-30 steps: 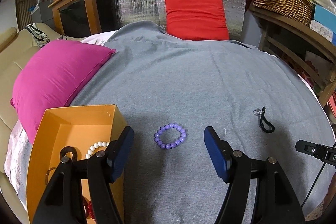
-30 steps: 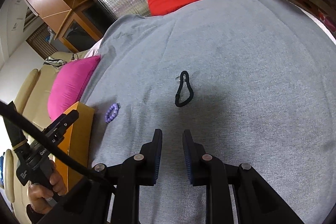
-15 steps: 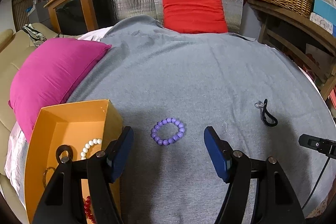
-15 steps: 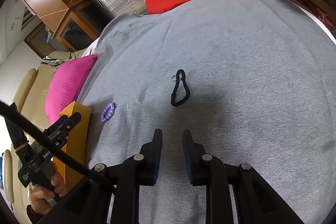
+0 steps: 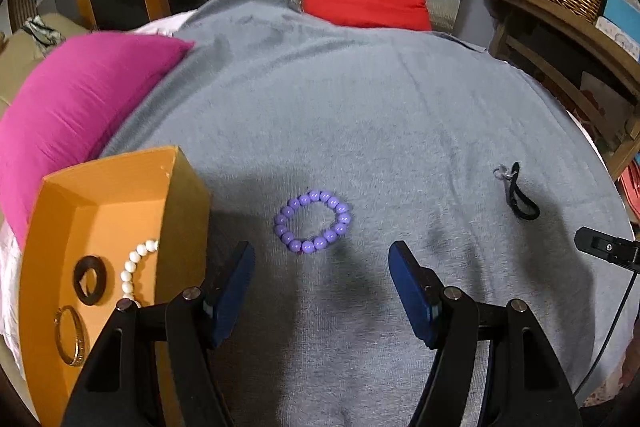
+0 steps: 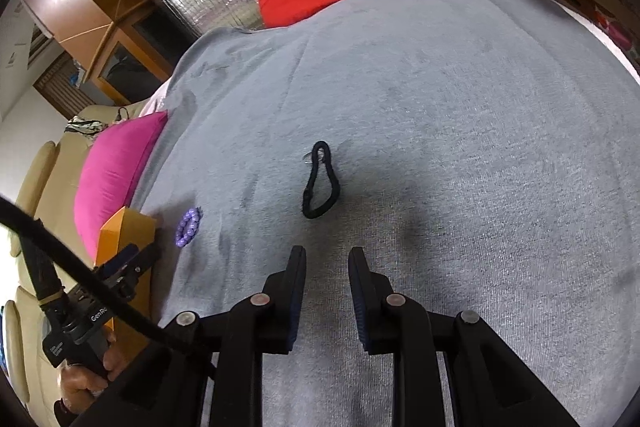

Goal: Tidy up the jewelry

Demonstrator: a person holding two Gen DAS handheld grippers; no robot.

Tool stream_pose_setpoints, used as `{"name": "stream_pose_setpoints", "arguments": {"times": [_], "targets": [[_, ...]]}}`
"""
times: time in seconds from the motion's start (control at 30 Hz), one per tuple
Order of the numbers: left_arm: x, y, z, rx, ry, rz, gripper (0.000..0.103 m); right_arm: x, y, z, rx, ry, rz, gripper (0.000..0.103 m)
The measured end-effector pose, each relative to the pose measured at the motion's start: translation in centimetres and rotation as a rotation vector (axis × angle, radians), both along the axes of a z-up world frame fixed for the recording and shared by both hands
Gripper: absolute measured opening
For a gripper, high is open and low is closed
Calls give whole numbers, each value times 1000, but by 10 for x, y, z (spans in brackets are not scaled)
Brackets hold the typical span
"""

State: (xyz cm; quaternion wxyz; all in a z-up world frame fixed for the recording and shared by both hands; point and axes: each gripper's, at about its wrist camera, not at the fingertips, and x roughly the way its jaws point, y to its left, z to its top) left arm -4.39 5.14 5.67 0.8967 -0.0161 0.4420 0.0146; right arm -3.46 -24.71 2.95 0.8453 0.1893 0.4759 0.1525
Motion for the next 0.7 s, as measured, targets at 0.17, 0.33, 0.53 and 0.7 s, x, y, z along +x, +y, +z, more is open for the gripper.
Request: {"name": "stream_pose_setpoints", "arguments": {"times": [0.17,0.33,0.53,0.7], "targets": [[8,3,-12,13,25,18,70,0,-2,-4,12,25,0,24],[15,-5,-14,-7,13,-12,70,-1,-6,-4,12,26,-2,24],[26,-21,-25,22,9,-53,70,-3,-12,-4,14,34,-14,24],[38,-8,-42,-68,56,-4,68,-6,-16,-4,10,33,-15,24]]}}
